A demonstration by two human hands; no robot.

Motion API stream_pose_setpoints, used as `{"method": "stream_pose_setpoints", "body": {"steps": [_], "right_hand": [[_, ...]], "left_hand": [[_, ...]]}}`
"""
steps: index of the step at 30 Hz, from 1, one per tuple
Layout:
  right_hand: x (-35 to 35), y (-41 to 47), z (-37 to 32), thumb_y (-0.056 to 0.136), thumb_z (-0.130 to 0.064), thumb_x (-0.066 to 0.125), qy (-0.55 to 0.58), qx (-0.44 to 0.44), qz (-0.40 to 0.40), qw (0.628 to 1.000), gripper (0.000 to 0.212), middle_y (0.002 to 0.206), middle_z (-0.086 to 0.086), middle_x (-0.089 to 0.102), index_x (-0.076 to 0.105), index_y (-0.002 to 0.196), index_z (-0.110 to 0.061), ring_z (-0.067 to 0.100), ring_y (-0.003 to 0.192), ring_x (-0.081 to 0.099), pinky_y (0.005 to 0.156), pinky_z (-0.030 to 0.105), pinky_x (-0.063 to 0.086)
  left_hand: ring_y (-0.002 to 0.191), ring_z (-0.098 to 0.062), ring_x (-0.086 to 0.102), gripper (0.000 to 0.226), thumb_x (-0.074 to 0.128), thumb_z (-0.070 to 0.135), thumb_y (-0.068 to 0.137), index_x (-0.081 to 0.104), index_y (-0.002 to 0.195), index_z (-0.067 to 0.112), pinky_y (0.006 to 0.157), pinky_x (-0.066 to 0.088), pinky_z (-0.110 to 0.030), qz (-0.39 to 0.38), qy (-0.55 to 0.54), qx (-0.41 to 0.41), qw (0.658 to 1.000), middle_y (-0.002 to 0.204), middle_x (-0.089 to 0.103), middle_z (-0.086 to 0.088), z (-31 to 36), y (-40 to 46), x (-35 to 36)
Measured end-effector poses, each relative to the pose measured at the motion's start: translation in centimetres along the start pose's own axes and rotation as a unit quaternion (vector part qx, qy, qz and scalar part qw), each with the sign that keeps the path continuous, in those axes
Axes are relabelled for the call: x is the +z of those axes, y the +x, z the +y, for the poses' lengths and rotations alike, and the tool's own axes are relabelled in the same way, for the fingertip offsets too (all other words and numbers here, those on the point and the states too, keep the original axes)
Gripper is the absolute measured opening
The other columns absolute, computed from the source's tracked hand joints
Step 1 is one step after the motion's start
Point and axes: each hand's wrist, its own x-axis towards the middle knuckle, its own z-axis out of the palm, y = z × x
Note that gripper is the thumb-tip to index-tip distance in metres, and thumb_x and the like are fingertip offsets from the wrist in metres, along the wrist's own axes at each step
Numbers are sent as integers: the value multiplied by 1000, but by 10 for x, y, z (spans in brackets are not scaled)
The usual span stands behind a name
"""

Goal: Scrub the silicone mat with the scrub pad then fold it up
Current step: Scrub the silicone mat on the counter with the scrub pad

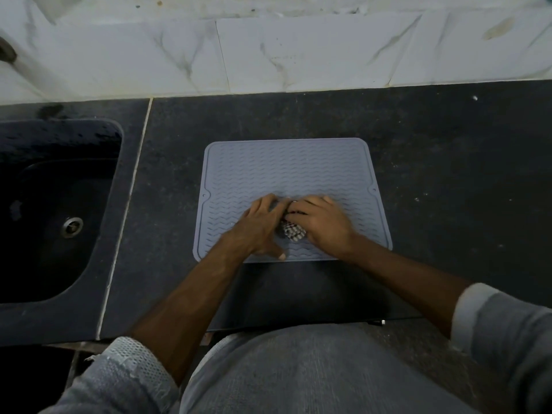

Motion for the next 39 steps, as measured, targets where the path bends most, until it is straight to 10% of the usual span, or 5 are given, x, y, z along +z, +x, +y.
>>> {"method": "stream_pose_setpoints", "body": {"steps": [31,39], "right_hand": [[-15,-47,39,78,-27,69,-22,84,-59,995,44,128,3,57,61,121,-18,28,119,47,95,44,32],[10,-15,-31,83,-22,63,-7,-13,-32,999,32,123,2,60,64,115,-20,28,115,50,88,39,35]], "left_hand": [[143,-27,-3,122,80,48,67,-3,152,18,115,14,-48,-23,38,-16,999,157,-9,-3,-5,1,6],[143,-29,-1,122,82,46,65,2,152,18,114,18,-49,-15,46,-23,999,157,-5,-6,-2,2,5]]}}
